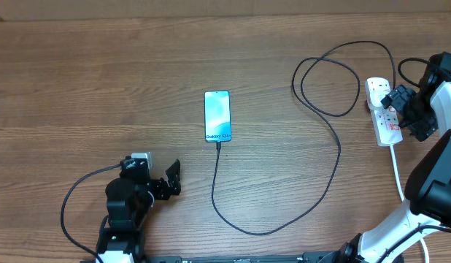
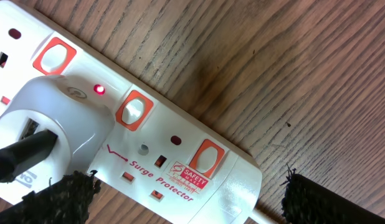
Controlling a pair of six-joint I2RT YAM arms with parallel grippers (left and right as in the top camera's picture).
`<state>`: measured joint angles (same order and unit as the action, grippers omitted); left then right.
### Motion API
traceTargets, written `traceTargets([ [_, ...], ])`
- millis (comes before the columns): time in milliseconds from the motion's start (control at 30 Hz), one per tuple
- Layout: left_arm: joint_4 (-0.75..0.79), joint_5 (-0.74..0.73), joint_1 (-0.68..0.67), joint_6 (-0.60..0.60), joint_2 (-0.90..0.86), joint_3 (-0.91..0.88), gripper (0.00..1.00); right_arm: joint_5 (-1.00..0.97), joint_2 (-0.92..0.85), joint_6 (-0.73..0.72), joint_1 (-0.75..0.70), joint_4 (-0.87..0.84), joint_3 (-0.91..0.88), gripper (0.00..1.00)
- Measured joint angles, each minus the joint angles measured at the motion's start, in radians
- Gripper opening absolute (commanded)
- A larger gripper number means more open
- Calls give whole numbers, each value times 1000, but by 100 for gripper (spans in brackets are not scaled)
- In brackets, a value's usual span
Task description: Plug charger to phone and switch on socket
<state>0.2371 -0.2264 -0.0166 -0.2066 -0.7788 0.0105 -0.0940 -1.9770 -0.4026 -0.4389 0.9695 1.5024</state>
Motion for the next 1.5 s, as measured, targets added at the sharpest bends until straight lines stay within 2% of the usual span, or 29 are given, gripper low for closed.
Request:
traceTargets([
  [300,-303,92,4,0,295,-3,100,0,0,0,0,-1,0,100],
  [667,-306,135,4,0,598,-2,99,0,0,0,0,-1,0,100],
  [900,-306,142,4,0,730,-2,99,0,0,0,0,0,0,100],
  [1500,-306,142,5,0,763,-2,100,0,0,0,0,-1,0,100],
])
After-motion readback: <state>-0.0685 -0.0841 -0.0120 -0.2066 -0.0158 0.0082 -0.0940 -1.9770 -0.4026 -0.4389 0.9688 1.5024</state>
